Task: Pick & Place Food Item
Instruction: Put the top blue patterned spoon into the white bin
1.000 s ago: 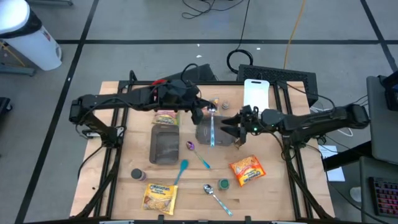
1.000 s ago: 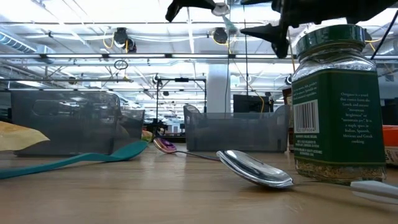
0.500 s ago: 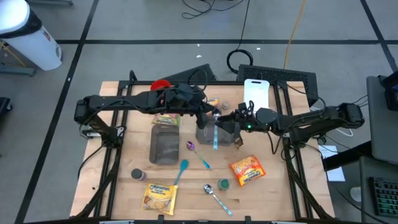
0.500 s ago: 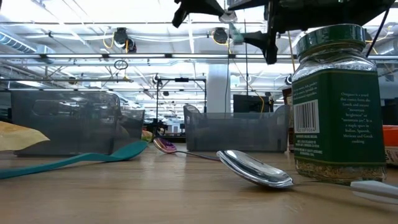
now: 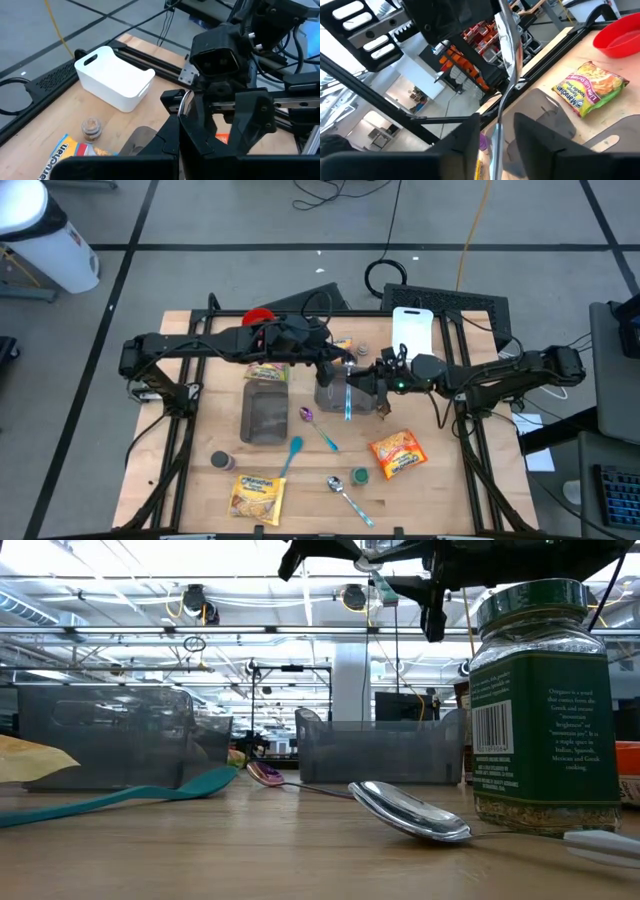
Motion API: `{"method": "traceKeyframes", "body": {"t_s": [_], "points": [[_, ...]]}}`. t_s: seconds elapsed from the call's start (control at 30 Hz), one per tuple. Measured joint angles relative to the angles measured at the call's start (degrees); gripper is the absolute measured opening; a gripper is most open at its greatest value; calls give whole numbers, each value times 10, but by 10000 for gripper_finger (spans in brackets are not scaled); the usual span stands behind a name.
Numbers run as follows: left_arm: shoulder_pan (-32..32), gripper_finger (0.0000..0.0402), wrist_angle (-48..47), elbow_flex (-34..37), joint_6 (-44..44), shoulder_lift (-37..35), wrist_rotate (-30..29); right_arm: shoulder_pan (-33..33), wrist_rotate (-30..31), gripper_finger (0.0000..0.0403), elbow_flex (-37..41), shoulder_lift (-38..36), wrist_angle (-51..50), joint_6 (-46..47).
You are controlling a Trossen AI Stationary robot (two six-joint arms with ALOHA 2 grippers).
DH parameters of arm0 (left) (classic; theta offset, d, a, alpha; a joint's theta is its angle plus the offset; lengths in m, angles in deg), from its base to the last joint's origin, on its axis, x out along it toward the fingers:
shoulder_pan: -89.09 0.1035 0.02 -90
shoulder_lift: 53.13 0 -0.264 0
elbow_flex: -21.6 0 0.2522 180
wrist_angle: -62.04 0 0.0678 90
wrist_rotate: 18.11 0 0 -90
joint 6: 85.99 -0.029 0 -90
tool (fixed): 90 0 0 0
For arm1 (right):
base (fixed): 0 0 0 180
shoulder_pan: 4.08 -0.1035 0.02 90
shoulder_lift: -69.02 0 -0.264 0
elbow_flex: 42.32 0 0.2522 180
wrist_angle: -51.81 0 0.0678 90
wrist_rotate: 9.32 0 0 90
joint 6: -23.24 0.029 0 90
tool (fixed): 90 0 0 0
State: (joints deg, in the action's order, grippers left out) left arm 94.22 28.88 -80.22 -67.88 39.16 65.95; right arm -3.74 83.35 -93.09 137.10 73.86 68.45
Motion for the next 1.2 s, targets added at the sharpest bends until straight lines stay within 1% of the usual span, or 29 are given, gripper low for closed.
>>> {"method": "traceKeyframes", "body": {"t_s": [0.17,0.2,0.57,0.63,0.7,0.77,0.9,0.97,1.03,1.13,1.2], "points": [[-2,0,0,0,3,0,0,0,0,17,0,0,2,-9],[-3,0,0,0,3,0,-1,0,0,11,0,0,2,-9],[-3,13,4,0,20,0,0,0,0,3,0,0,1,-13],[-3,14,12,0,18,0,7,0,0,2,0,0,1,-13],[-1,15,24,1,8,0,25,0,0,1,0,-1,3,-14],[5,16,35,1,0,0,57,0,-1,1,0,-1,6,-15],[22,19,44,1,9,0,108,0,0,0,0,-1,12,-16],[32,31,46,1,19,0,133,1,0,0,0,-1,12,-16],[40,54,55,1,20,0,162,1,0,0,0,-2,5,-16],[51,99,80,1,33,0,200,2,1,0,1,-2,4,-17],[57,130,100,1,39,0,214,3,1,0,1,-4,4,-18]]}}
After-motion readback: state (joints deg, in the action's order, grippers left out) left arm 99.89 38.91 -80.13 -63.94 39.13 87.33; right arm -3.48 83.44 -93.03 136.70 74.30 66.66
